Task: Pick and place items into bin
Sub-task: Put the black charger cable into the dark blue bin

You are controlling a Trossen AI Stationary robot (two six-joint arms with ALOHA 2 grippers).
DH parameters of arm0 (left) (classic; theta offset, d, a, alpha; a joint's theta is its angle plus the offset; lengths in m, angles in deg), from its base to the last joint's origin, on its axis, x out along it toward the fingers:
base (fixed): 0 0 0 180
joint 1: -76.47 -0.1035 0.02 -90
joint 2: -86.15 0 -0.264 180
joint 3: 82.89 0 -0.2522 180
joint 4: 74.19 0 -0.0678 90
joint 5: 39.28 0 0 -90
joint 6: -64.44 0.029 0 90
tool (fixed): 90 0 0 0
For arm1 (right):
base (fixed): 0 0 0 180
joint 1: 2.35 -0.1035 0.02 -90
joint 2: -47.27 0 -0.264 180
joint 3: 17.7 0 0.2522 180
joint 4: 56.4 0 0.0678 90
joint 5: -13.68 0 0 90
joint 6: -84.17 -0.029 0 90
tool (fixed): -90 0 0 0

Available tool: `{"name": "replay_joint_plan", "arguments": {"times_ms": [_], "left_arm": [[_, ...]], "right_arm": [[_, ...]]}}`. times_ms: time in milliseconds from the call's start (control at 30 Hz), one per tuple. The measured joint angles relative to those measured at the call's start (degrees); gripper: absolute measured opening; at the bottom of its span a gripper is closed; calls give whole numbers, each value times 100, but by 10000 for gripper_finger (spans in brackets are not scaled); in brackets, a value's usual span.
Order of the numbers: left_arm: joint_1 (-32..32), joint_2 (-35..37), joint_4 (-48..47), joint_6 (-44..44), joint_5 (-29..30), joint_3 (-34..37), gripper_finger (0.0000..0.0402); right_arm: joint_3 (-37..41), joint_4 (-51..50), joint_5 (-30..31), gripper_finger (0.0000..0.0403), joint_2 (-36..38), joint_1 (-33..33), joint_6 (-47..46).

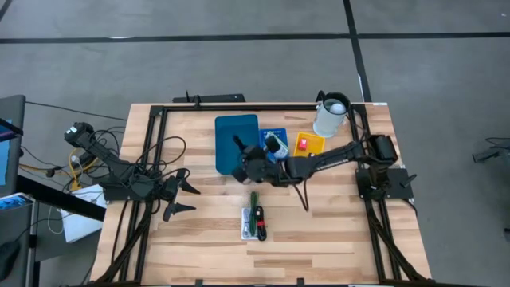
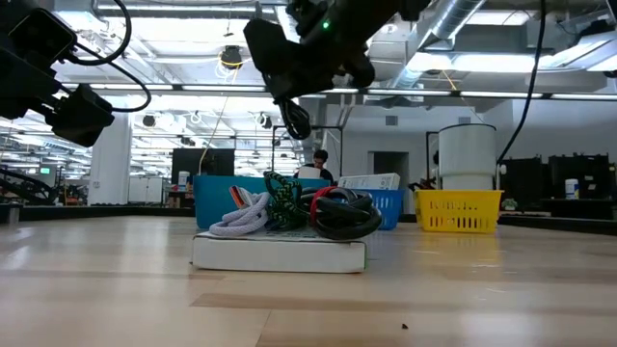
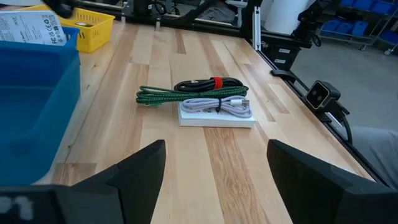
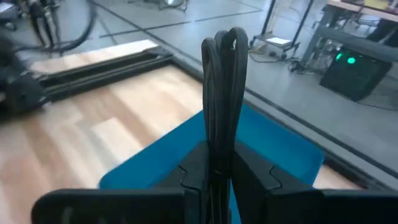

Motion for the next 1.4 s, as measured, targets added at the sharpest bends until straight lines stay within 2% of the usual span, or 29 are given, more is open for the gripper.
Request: {"name": "replay_joint_plan", "arguments": {"times_ms": [133,267,533,1033,1167,1400], "left_arm": [[1,2,-2,2,0,0,270],[2,0,-1,0,0,0,270],[0,0,-2,2,0,-2,270],[2,0,-2,2,0,-2,270],[1,2,-3,0,0,-2,270],[2,2,-6,1,-1,-2,270]], "right_arm": [[0,4,-69,47,0,284,-4],[0,69,-456,47,0,543,-49],[0,355,-457,49,0,661,-52],[0,324,-455,108,-22,673,-63],[20,339,-463,116,-265,672,-68],[4,986,-474,123,-1159,701,-297]]}}
